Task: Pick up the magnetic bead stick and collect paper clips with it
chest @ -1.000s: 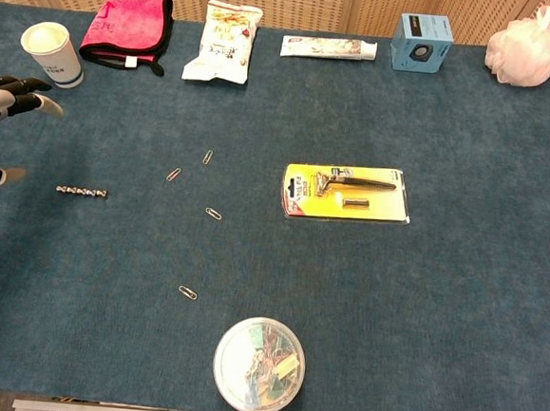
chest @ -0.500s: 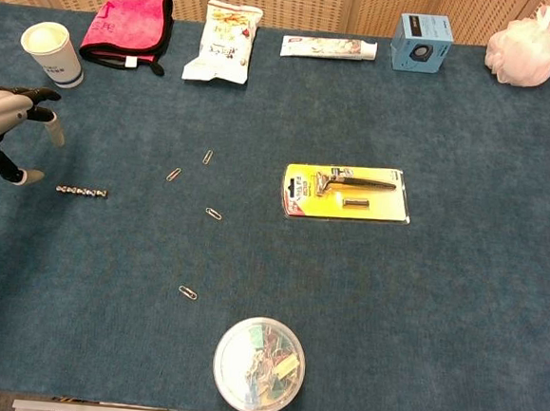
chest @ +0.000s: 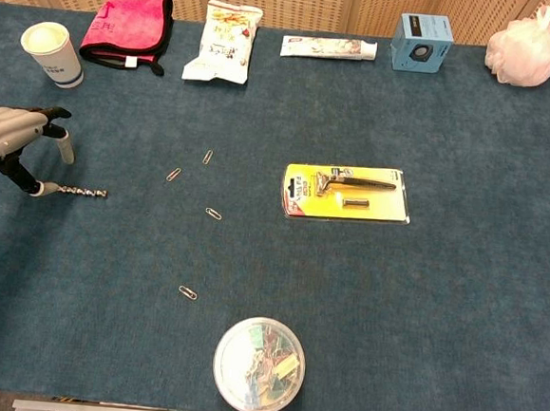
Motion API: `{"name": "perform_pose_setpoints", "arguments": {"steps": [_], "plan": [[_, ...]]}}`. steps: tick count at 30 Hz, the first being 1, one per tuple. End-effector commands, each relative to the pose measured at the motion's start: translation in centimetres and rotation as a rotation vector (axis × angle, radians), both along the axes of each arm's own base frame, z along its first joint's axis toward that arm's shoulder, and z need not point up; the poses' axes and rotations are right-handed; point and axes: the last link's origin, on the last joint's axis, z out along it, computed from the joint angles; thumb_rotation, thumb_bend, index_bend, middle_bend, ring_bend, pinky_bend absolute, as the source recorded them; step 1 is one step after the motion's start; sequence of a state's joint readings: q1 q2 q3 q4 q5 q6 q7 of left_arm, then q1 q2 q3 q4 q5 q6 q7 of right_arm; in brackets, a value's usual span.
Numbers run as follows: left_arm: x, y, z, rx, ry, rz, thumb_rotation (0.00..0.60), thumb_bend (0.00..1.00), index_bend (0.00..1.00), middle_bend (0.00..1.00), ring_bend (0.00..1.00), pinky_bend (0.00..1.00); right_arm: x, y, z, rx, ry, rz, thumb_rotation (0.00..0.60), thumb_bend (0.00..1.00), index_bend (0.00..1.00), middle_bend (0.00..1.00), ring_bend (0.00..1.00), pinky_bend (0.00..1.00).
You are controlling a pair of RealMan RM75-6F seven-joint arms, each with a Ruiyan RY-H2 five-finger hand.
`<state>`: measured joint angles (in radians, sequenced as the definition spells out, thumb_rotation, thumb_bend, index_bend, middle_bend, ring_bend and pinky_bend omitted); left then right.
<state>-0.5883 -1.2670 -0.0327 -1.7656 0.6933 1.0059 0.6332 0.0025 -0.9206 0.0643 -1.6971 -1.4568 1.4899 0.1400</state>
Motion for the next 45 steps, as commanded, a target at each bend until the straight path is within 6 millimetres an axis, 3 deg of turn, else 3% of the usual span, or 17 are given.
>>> {"name": "perform_pose_setpoints", "arguments": {"steps": [1,45], "plan": [[-0.2,0.1,-0.3,0.002,-0.002,0.008,0.6,0.27,0.36,0.0,0.0,0.06,0.0,0.0,0.0,0.0,0.0,0.0,0.6,0.01,0.19,0.18,0.12,0.32],[-2.0,-0.5,-3.0,0.093,-0.032,0.032,0.6,0.27,0.41,0.0,0.0,0.06,0.0,0.1,0.2,-0.007,-0.001,0.001,0.6,0.01,0.19,0.18,0.12,0.32]]}}
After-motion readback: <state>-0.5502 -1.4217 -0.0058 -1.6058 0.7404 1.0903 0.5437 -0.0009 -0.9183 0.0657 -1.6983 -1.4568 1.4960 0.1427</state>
